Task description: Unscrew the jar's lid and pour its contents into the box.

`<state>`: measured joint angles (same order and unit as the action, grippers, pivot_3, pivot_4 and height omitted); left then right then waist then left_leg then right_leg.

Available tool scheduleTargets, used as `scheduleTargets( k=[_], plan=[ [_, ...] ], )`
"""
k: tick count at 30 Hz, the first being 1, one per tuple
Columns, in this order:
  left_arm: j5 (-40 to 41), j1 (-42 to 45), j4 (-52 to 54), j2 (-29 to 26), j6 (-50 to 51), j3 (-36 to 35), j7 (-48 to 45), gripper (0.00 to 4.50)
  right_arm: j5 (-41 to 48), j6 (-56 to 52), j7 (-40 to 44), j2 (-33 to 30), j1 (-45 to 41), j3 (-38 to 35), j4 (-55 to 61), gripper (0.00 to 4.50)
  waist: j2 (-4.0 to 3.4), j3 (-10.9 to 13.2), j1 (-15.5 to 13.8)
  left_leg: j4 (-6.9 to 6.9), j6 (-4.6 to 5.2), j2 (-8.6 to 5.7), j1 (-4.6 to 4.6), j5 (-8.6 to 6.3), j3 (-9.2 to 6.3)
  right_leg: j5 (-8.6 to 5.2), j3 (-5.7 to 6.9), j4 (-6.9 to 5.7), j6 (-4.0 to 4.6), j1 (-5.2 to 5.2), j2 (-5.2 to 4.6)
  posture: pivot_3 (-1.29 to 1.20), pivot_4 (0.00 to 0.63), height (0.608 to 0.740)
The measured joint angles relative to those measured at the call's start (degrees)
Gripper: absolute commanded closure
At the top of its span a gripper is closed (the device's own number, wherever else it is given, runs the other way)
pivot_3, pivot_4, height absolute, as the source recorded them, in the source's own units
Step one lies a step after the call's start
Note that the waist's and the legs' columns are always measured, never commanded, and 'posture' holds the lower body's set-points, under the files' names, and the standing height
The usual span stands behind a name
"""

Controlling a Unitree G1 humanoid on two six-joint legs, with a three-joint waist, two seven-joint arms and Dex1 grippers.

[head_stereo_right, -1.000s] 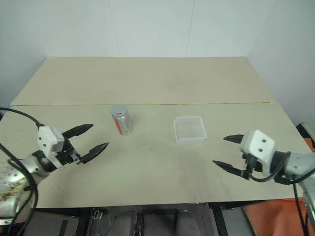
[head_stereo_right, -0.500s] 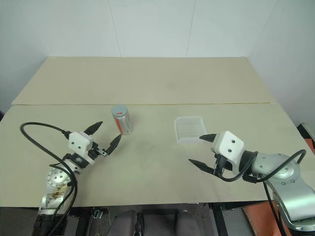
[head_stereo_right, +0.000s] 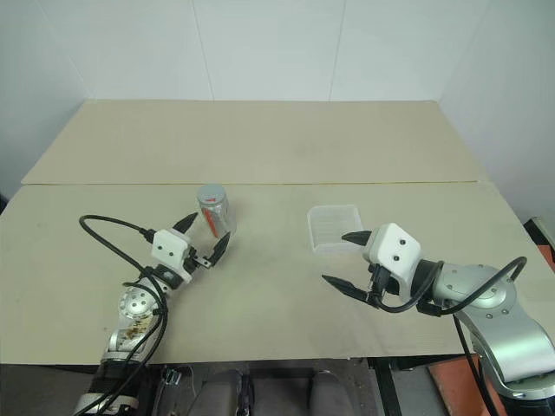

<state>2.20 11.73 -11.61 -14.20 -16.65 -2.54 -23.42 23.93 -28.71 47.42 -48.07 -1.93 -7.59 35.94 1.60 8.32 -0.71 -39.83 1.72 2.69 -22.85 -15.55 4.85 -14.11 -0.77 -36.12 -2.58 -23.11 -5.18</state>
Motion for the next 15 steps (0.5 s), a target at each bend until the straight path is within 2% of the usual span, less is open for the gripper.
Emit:
scheduleTargets(
  k=[15],
  plan=[
    [-1.12, 5.28, -8.94, 1.29, -4.65, 0.54, 3.35, 0.01, -0.23, -0.64, -1.79, 0.54, -0.99, 0.64, 1.04, 0.0, 0.01, 0.0, 0.01, 0.0, 0.0, -0.02, -0.03, 0.0, 0.0, 0.01, 0.01, 0.02, -0.02, -0.02, -0.01, 0.0, 0.15, 0.74]
  ],
)
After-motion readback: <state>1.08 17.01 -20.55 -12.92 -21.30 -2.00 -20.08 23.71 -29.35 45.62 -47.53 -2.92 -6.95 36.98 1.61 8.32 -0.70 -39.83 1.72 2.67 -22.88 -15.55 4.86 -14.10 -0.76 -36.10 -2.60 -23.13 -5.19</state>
